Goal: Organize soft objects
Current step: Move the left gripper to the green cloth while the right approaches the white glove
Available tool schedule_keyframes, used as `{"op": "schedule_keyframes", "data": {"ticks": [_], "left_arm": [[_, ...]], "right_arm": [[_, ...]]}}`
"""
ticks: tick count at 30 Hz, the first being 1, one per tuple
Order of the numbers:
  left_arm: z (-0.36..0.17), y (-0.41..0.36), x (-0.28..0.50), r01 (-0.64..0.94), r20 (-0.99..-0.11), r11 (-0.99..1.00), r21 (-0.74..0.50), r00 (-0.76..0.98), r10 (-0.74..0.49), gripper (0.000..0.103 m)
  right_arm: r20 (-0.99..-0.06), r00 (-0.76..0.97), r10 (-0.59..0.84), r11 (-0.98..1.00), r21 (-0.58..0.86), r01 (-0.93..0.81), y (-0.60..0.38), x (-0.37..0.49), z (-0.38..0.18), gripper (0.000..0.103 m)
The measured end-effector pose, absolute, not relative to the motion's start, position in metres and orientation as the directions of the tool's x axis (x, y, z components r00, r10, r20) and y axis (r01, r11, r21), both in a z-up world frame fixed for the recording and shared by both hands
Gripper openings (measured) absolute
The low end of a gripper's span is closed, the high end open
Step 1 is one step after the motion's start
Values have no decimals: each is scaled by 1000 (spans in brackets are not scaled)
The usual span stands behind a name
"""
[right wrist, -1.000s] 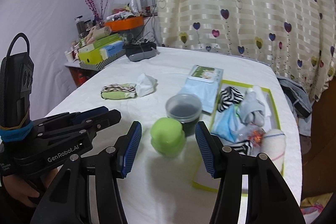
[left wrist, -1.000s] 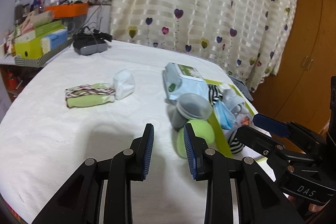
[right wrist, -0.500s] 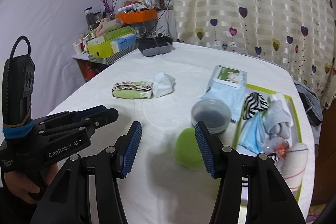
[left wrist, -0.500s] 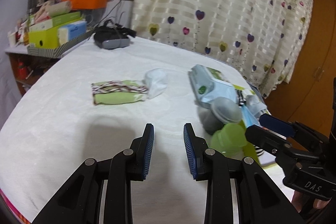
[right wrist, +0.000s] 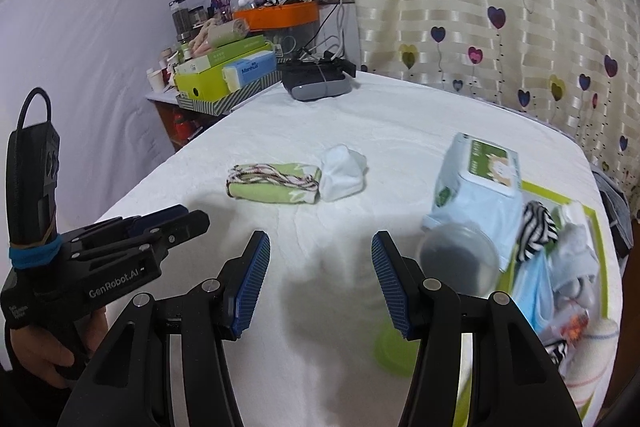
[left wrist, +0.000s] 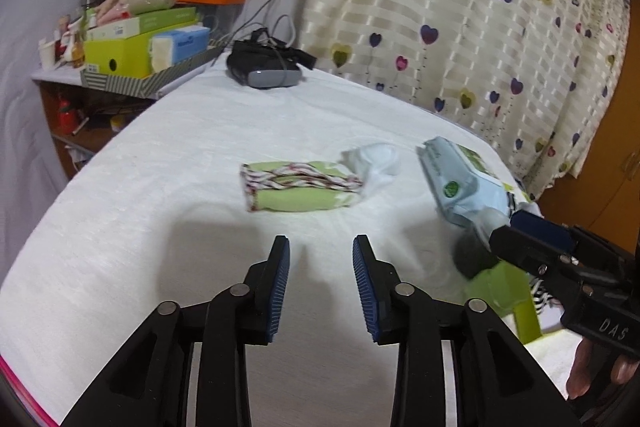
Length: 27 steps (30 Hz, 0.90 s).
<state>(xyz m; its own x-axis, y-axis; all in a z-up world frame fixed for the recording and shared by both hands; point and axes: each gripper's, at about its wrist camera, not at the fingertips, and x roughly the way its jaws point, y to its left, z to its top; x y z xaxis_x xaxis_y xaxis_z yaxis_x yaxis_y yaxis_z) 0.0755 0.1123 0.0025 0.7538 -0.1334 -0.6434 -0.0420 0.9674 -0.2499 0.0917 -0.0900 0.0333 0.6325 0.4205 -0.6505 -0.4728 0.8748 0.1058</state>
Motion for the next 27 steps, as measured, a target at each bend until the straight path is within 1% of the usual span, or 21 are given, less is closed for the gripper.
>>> {"op": "schedule_keyframes", "data": {"ticks": [5,10,13,20,23,27], "left_arm": [[0,127,82,-59,-645,965,-257,754,-126,35],[-3,138,87,-62,-646,961,-268,752,-132,36],[-4,144,91,-69,-647,959,-274,751,-130,37],[0,157,104,-73,-648,963,-261,753,-118,43],[-1,159,113,-62,-660,965,-256,741,-127,44],[-3,157,124,-49,-679,971,-232,723,-126,44]], "right_arm": [[-667,614,422,872,113,-477,-73,114,35,54],[-704,586,401,875,106,-472,-54,144,33,54],[-733,572,369,883,84,-461,-44,165,27,54],[-796,511,324,902,97,-421,-34,214,9,54],[-821,489,294,913,90,-398,-29,231,-1,54],[-846,448,289,916,109,-385,-23,247,-11,54]]}}
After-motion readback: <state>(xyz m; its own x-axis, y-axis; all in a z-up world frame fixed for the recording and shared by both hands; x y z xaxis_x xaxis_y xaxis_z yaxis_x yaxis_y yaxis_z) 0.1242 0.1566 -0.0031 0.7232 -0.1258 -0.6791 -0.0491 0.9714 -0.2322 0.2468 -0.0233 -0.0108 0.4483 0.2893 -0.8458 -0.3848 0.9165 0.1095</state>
